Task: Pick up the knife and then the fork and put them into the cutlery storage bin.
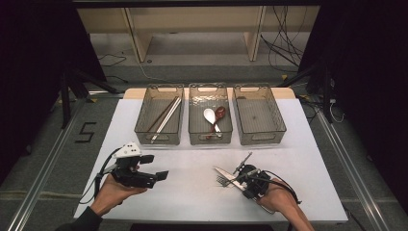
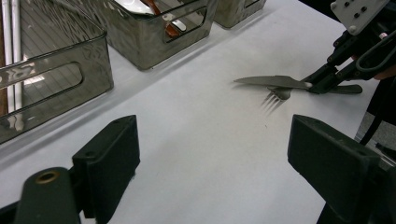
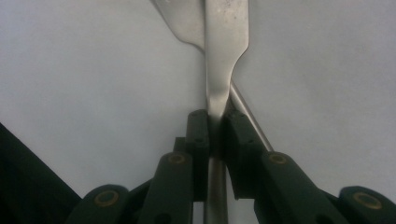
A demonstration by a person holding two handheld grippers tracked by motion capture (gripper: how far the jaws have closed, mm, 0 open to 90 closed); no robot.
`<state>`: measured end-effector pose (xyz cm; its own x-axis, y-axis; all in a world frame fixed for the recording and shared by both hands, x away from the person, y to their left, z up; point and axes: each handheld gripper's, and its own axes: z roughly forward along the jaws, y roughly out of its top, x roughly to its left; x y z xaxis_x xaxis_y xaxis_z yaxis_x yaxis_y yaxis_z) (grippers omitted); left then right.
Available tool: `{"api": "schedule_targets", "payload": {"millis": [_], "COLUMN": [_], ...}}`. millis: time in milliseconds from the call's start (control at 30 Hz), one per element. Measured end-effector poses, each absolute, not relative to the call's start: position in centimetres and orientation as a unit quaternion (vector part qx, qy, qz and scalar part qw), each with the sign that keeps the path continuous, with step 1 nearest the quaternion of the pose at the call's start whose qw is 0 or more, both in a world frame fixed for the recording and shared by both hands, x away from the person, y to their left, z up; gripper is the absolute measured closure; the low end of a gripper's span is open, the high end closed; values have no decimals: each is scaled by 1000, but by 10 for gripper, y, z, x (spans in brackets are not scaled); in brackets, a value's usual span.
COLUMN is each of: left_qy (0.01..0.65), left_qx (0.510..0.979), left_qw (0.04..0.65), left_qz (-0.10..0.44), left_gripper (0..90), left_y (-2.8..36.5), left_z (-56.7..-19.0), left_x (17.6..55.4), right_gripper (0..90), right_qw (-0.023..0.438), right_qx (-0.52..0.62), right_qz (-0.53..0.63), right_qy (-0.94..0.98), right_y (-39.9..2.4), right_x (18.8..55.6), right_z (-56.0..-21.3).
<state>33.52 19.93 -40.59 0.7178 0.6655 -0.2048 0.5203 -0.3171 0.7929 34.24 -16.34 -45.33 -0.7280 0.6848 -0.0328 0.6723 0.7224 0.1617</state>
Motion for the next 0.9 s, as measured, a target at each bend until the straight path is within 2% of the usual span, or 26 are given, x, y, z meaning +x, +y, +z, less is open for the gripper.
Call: {"api": "schedule_targets", "payload": {"millis": [900], "left_qy": [363], "left_qx": [811], "left_qw": [452], "left_qz": [79], "left_gripper": [163], "left_y": [198], "left_z": [-406], "left_x": [335], "right_gripper": [810], "right_qw": [38], "right_qx": [363], "right_qz": [79], "right_qy": [928], "right_y": [-168], "right_x": [343], "right_z": [-453]}}
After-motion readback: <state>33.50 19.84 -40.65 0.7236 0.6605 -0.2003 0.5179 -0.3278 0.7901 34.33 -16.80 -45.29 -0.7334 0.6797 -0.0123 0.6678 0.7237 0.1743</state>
